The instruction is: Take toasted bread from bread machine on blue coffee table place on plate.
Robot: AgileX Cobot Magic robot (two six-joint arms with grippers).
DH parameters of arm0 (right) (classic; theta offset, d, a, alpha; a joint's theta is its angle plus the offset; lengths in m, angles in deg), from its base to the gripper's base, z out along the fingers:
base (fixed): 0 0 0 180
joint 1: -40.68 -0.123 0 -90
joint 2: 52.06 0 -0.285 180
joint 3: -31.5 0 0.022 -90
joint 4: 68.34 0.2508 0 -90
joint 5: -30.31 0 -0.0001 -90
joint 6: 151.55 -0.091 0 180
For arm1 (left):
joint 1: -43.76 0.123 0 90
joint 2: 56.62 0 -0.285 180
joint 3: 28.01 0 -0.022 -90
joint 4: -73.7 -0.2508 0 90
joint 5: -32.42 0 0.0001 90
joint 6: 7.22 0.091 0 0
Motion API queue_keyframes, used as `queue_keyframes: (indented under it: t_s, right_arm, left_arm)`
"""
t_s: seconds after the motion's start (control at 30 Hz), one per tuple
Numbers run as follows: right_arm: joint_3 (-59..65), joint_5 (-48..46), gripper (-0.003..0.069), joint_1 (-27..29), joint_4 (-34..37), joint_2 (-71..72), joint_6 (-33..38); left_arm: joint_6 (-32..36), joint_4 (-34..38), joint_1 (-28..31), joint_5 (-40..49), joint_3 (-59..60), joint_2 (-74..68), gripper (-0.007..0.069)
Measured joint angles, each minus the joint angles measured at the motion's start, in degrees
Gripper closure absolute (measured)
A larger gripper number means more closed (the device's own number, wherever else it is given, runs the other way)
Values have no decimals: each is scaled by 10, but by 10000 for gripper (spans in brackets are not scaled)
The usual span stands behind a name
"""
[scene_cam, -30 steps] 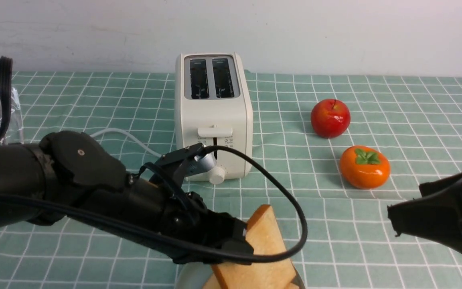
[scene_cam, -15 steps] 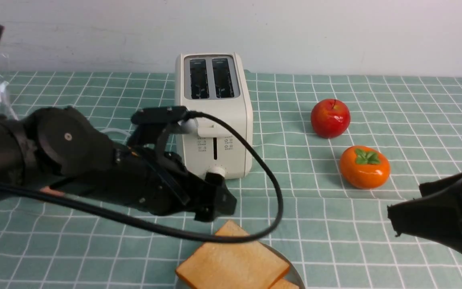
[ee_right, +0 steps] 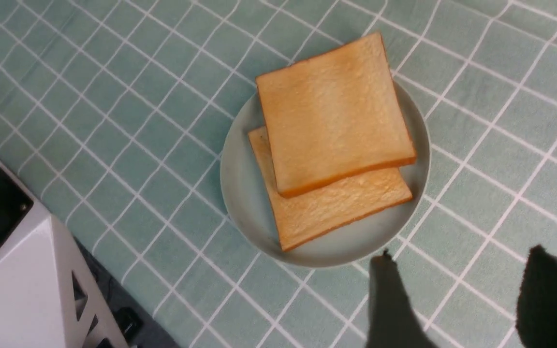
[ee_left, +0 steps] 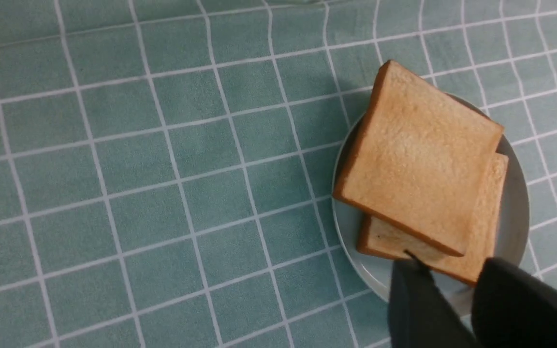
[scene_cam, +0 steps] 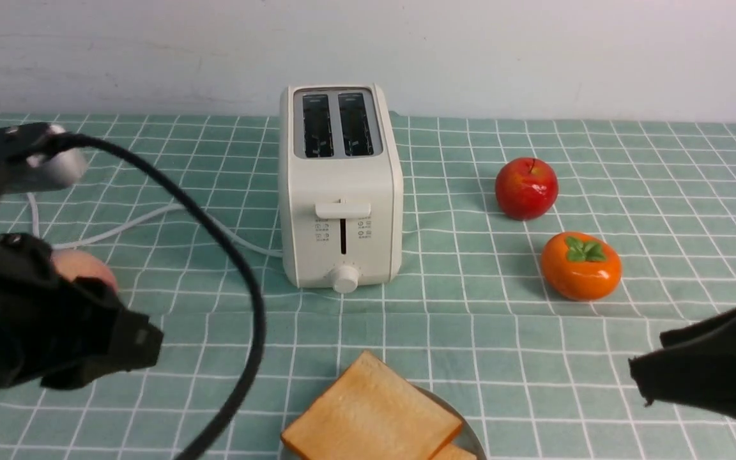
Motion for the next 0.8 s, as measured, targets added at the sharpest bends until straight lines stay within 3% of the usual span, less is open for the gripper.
queue_keyframes:
  t_s: [0.07, 0.17, 0.2, 0.33, 0.47, 0.63, 0.77, 0.8]
  right_arm:
    - [0, 36, 472, 0, 4, 0, 0]
    - [0, 86, 645, 0, 2, 0, 0]
    - [0, 95, 666, 0, -2, 0, 0]
    - [0, 106, 678, 0, -52, 0, -19]
    - [0, 98, 678, 0, -178, 0, -147]
    - [35, 120, 678, 0, -264, 30, -228]
    - [141, 246, 678, 0, -292, 112, -254]
    - [205, 329, 678, 0, -298, 154, -259]
  left_arm:
    - [-2, 0, 1, -13, 31, 46, 619]
    - [-11, 0, 1, -17, 76, 117, 638]
    - [-11, 0, 1, -17, 90, 136, 638]
    - [-24, -1, 1, 0, 122, 187, 638]
    - [-33, -2, 1, 69, 136, 244, 638]
    - [-35, -2, 1, 116, 137, 268, 638]
    - [-37, 19, 1, 124, 137, 272, 638]
    - [-39, 34, 1, 124, 137, 272, 638]
